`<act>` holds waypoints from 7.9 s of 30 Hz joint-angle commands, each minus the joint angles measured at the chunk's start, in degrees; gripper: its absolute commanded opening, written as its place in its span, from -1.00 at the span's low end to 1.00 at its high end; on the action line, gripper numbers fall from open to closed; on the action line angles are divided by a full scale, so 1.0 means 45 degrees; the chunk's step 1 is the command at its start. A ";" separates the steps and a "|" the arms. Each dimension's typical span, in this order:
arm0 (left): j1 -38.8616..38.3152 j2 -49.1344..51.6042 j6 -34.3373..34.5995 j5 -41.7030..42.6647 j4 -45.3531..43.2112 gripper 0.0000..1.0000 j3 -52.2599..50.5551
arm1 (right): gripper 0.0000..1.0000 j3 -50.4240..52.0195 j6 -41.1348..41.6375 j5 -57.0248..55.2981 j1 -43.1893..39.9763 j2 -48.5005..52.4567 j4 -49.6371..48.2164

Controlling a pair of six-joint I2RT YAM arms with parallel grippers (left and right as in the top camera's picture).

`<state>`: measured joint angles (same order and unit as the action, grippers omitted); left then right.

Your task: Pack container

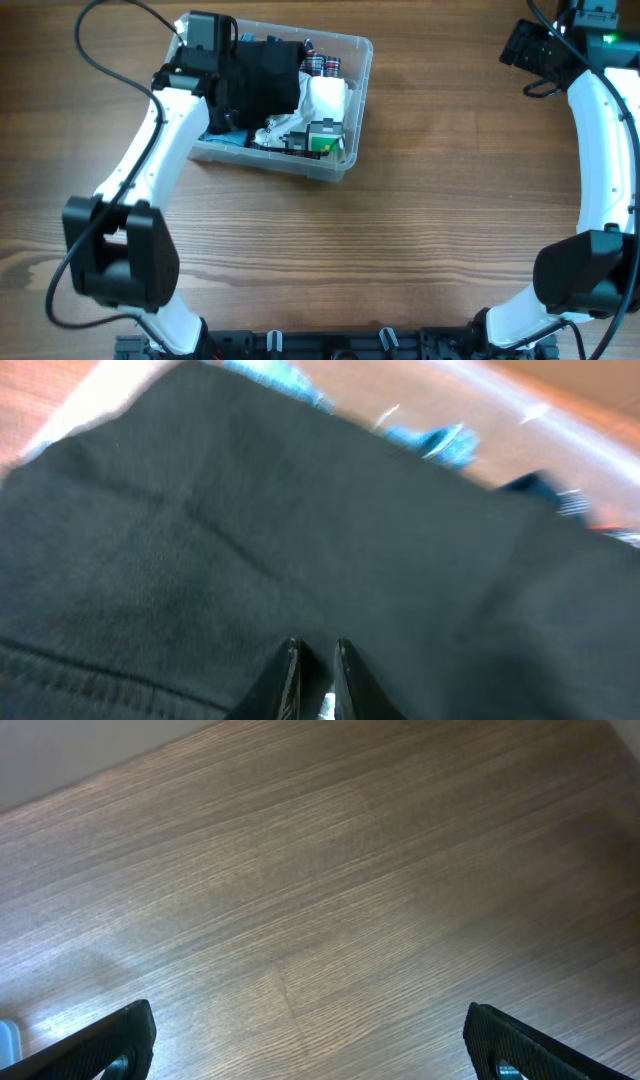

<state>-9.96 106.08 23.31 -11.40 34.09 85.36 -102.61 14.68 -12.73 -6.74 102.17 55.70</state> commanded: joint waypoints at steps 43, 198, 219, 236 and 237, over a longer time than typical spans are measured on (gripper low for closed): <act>0.1996 -0.2448 0.0053 0.0971 0.0840 0.99 0.0607 | 0.99 -0.0015 0.0083 -0.0175 0.0029 -0.0083 -0.0039; 0.2725 -1.3605 0.0019 0.1098 0.2108 0.99 -0.5265 | 1.00 2.2731 -0.3900 0.2851 0.2244 -2.2498 -1.2463; 0.2011 -2.1609 -0.1229 0.2773 -0.6732 0.99 -1.7316 | 1.00 2.2731 -0.3900 0.2851 0.2244 -2.2498 -1.2463; 0.2011 -2.3460 -0.5999 0.2963 -0.6620 0.99 -1.8899 | 1.00 2.2731 -0.3900 0.2851 0.2244 -2.2503 -1.2463; 0.2011 -2.3460 -0.6207 0.2948 -0.6615 0.99 -1.8899 | 1.00 2.2731 -0.3900 0.2851 0.2244 -2.2498 -1.2463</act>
<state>-0.64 1.10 4.29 1.02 4.27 0.80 -0.38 -1.85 -0.84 3.64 1.13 -0.19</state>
